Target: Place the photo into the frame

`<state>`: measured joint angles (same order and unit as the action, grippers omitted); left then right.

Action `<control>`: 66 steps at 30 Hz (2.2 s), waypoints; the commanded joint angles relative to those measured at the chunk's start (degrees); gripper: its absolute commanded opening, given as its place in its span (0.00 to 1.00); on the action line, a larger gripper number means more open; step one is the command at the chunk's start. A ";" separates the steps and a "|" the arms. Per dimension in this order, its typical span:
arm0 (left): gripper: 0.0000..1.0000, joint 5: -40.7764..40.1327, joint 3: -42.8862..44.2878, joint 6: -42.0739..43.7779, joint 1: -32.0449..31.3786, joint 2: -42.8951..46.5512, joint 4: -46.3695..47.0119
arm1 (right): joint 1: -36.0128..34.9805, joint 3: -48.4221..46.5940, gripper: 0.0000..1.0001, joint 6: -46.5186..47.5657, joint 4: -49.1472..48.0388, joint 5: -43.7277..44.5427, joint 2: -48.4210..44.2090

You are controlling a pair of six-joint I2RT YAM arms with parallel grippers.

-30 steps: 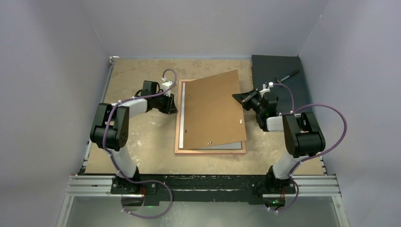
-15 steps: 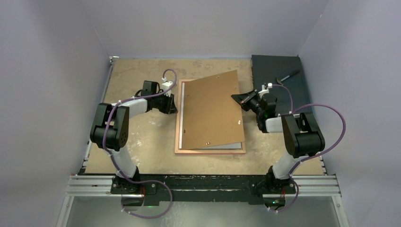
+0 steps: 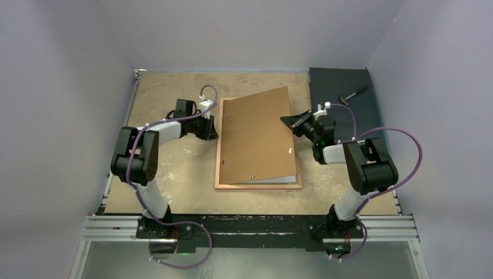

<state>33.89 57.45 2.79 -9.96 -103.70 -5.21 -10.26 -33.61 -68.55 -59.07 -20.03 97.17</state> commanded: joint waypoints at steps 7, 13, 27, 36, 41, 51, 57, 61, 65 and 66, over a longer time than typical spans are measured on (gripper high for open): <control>0.16 -1.55 1.05 3.17 -1.09 1.16 -4.40 | -3.84 -9.07 0.06 16.76 18.57 3.05 -2.46; 0.16 -1.94 2.51 4.39 -1.02 2.36 -6.53 | -5.20 -16.35 0.35 28.83 39.30 9.05 -3.87; 0.14 -2.60 3.58 4.72 0.32 4.25 -7.91 | -10.36 -28.40 0.99 41.00 61.00 21.68 0.50; 0.14 -2.51 3.39 4.98 0.60 4.13 -8.08 | -14.41 -34.82 0.99 45.34 68.58 30.49 3.77; 0.13 -3.02 3.17 5.23 0.79 4.65 -8.19 | -14.84 -35.39 0.99 44.89 68.61 30.08 3.05; 0.27 3.82 5.26 0.68 3.93 3.98 -9.89 | -18.14 -35.48 0.99 40.28 62.18 19.64 -1.46; 0.31 8.02 4.42 -4.70 3.88 1.90 -6.35 | -20.90 -33.96 0.85 33.40 50.20 11.25 0.48; 0.31 8.33 3.29 -4.75 3.79 0.45 -5.78 | -23.92 -33.91 0.75 32.17 47.23 7.60 2.82; 0.30 8.38 0.74 -3.92 3.66 0.26 -4.87 | -26.96 -29.08 0.70 31.63 43.85 4.12 1.59; 0.29 8.45 0.45 -3.78 3.70 0.10 -4.75 | -27.45 -27.32 0.70 31.25 42.46 2.90 1.07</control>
<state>40.10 59.55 -0.54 -6.09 -103.09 -12.12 -35.46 -65.56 -35.20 -10.41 -10.83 99.55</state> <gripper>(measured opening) 0.305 0.702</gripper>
